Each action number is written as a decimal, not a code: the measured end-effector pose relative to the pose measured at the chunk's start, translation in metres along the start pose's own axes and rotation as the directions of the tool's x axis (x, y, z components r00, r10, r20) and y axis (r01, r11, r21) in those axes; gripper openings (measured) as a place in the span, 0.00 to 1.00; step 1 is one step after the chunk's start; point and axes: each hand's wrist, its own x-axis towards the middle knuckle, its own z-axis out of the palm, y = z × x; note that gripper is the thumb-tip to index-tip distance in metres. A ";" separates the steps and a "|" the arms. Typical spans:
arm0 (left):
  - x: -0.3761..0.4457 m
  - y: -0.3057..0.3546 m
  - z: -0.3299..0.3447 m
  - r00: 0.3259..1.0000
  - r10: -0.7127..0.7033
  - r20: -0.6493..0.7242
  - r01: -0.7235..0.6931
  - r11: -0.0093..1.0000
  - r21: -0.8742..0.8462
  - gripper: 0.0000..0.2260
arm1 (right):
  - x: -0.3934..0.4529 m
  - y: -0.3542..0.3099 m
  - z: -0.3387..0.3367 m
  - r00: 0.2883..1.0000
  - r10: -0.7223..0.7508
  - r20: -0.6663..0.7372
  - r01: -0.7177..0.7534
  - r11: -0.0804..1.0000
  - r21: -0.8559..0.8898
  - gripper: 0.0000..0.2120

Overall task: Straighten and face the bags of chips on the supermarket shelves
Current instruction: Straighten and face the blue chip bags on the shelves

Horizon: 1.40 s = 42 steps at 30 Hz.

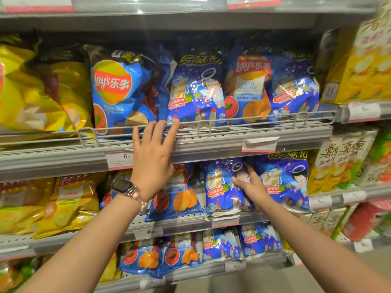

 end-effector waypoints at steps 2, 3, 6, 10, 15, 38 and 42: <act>0.002 0.001 0.000 1.000 -0.002 0.014 0.002 1.000 0.008 0.42 | -0.002 0.001 0.003 1.000 0.000 -0.027 0.000 1.000 -0.003 0.32; 0.003 0.001 -0.001 1.000 -0.004 0.025 0.003 1.000 0.018 0.42 | -0.002 0.001 0.005 1.000 0.006 -0.028 -0.007 1.000 -0.014 0.32; 0.005 0.001 -0.003 0.998 -0.008 0.065 0.005 0.999 0.048 0.42 | -0.004 -0.001 0.006 0.999 -0.033 -0.037 0.028 0.991 -0.128 0.34; 0.007 0.002 -0.004 0.998 -0.005 0.070 0.001 0.998 0.055 0.42 | -0.015 -0.009 0.009 0.984 -0.162 -0.079 0.127 0.933 -0.338 0.35; 0.006 0.002 -0.005 0.996 -0.017 0.088 0.011 0.998 0.067 0.41 | -0.034 -0.011 0.014 0.959 -0.276 -0.063 0.212 0.848 -0.485 0.32; 0.036 0.022 -0.025 0.993 -0.119 0.028 0.121 0.989 -0.080 0.33 | -0.047 -0.161 -0.030 0.580 -0.812 -0.066 0.750 0.564 -0.346 0.17; 0.064 0.037 -0.023 0.989 -0.144 0.038 0.149 0.968 -0.204 0.39 | -0.019 -0.194 -0.039 0.666 -0.738 -0.108 0.610 0.622 -0.491 0.29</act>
